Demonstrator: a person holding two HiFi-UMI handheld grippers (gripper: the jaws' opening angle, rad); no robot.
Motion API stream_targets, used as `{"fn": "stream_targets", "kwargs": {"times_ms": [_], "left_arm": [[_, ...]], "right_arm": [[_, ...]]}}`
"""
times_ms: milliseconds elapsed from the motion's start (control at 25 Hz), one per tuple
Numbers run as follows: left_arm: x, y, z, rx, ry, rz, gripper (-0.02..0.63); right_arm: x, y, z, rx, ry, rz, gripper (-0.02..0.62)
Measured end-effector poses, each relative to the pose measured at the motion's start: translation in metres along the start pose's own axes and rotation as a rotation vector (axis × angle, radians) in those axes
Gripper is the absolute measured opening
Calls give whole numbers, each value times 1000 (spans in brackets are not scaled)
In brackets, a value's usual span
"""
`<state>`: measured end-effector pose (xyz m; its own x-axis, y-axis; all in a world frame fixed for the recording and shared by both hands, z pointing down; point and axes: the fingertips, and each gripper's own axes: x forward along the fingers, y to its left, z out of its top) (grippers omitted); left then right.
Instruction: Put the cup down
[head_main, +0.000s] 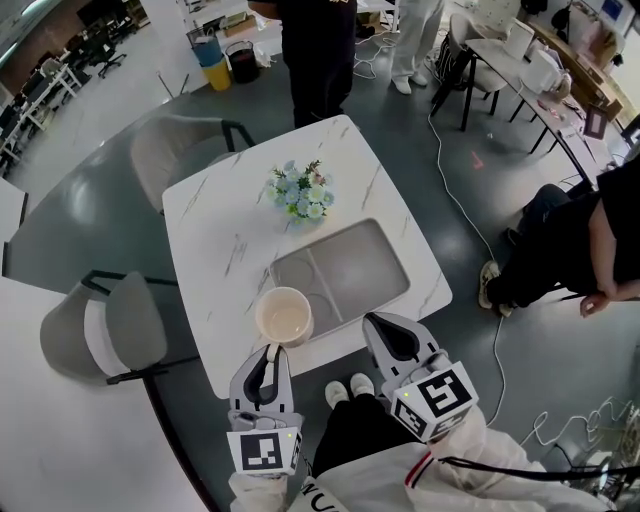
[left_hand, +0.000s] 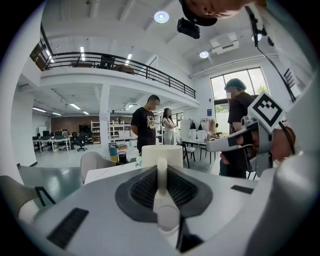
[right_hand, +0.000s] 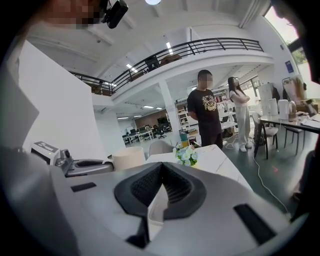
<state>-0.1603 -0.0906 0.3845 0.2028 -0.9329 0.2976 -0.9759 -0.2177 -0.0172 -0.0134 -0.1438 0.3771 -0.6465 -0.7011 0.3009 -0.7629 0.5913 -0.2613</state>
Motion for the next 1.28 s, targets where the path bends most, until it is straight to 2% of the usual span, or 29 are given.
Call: {"fn": "stream_targets", "kwargs": {"times_ms": [760, 1280], "left_arm": [[84, 22, -38, -28, 45, -8, 51], [123, 32, -67, -32, 76, -8, 51]], "right_arm": [[56, -30, -22, 24, 40, -20, 5], [89, -53, -40, 55, 51, -45, 5]]}}
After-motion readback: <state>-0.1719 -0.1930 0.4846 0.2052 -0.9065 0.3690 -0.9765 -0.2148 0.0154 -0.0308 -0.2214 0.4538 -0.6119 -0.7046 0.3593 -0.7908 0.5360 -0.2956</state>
